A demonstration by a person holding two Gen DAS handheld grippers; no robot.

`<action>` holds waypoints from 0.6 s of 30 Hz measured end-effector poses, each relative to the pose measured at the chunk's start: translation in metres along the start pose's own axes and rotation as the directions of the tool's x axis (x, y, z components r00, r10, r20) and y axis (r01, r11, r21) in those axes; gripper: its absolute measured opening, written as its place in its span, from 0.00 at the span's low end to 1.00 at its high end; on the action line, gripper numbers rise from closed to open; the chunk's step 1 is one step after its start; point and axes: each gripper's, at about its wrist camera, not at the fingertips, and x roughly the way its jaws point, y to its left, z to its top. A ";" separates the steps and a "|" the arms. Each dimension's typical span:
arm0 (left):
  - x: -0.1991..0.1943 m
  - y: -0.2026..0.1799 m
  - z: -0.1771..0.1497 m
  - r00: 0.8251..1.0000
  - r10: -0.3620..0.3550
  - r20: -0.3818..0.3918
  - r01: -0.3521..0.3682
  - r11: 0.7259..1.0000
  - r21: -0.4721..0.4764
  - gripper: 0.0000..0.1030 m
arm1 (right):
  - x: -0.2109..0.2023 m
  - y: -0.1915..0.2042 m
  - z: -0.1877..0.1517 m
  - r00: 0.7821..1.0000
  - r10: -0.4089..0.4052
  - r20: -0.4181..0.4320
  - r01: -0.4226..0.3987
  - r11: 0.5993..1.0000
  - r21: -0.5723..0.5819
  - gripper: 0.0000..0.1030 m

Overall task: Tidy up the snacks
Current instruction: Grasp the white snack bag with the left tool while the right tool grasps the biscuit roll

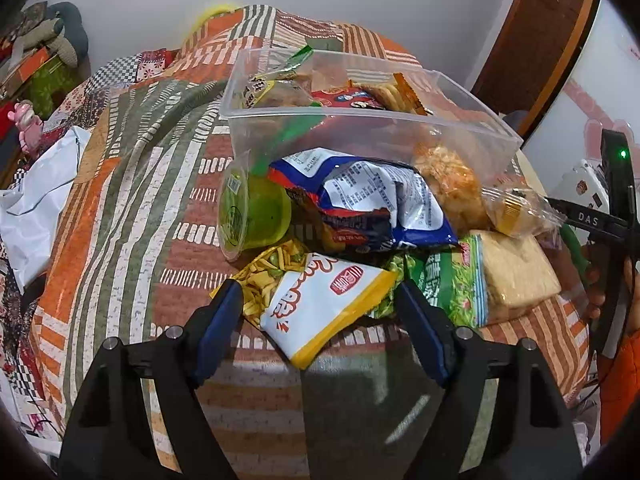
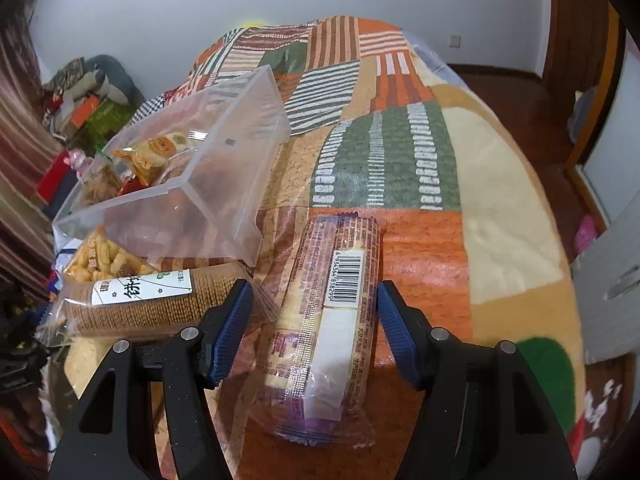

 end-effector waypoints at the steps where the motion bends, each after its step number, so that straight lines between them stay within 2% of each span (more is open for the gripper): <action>1: 0.000 0.002 0.000 1.000 0.001 0.006 -0.001 1.000 -0.007 0.77 | -0.001 0.000 -0.001 1.000 -0.002 -0.001 0.002 1.000 -0.002 0.59; 5: 0.000 0.009 -0.001 1.000 -0.003 0.021 0.004 0.999 -0.035 0.75 | -0.005 0.007 -0.007 0.999 -0.038 0.001 0.038 0.998 -0.050 0.58; 8: -0.003 0.012 -0.004 0.999 -0.001 0.037 0.003 0.999 -0.036 0.65 | -0.006 0.013 -0.013 0.998 -0.066 -0.001 0.065 0.993 -0.097 0.49; 10: -0.006 0.011 -0.004 0.999 -0.007 0.044 0.008 1.000 -0.025 0.50 | -0.007 0.014 -0.016 0.997 -0.076 0.002 0.076 0.991 -0.113 0.45; 13: -0.009 0.008 -0.006 0.999 0.004 0.052 -0.004 1.000 -0.005 0.44 | -0.009 0.011 -0.016 0.997 -0.076 0.012 0.076 0.992 -0.102 0.43; 18: -0.021 0.009 -0.009 0.997 -0.002 0.072 0.002 1.000 -0.004 0.42 | -0.019 0.006 -0.018 0.997 -0.069 0.040 0.071 0.995 -0.069 0.41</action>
